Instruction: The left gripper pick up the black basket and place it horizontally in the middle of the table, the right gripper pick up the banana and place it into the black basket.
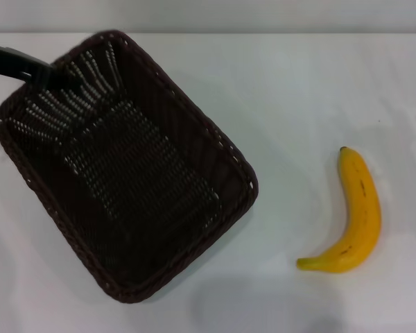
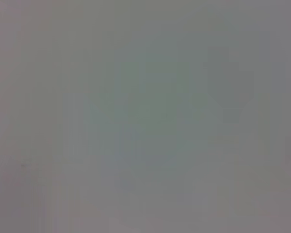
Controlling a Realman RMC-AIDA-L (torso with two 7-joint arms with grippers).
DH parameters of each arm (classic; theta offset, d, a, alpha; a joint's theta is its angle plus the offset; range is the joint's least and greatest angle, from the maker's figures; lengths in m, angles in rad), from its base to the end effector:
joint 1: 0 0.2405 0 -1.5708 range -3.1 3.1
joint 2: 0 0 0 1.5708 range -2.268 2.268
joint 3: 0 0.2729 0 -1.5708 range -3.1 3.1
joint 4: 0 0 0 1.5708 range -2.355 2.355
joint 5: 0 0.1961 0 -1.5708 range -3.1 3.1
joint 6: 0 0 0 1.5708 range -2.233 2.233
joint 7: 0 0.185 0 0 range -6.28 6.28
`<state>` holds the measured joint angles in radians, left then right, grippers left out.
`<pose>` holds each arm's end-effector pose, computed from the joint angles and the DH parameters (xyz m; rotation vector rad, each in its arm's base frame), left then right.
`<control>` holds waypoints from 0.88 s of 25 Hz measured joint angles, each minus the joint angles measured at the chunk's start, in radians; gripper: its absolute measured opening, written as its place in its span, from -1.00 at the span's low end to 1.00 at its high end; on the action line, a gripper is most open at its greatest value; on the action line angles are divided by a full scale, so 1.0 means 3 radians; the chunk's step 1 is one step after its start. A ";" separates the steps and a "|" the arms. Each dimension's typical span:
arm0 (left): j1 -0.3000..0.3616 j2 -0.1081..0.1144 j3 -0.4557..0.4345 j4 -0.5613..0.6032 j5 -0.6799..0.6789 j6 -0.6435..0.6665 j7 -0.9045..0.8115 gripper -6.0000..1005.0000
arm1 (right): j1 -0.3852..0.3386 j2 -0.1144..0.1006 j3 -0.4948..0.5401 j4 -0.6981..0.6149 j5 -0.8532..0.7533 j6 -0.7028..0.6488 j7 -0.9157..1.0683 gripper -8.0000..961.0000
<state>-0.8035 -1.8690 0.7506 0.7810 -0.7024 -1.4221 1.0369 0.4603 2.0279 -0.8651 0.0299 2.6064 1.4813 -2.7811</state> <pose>-0.2531 0.4441 0.0484 -2.5005 -1.0278 -0.0251 0.3263 0.3590 0.0485 -1.4777 0.4329 0.9130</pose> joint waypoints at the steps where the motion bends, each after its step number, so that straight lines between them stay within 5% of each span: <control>1: 0.0027 0.0023 -0.0003 0.0001 -0.0084 -0.0013 -0.0002 -0.56 | -0.0001 0.0000 0.0001 -0.0004 0.0001 -0.0010 0.0000 0.81; 7: 0.0131 0.0100 -0.0135 -0.0020 -0.0383 -0.0134 -0.0062 -0.59 | 0.0006 -0.0005 0.0027 -0.0014 0.0001 -0.0084 0.0000 0.81; 13: 0.0229 0.0081 -0.0559 -0.0030 -0.0523 -0.0197 -0.0188 -0.61 | 0.0011 -0.0010 0.0026 -0.0018 0.0000 -0.0117 0.0000 0.81; 22: 0.0540 0.0050 -0.0636 -0.0172 -0.1222 -0.0129 -0.0258 -0.61 | 0.0026 -0.0017 0.0025 -0.0114 -0.0001 -0.0189 -0.0013 0.81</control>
<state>-0.6415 -1.8540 0.5597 0.7296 -1.0689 -1.4608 0.9596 0.4681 2.0226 -0.8575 -0.0042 2.6061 1.4246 -2.7848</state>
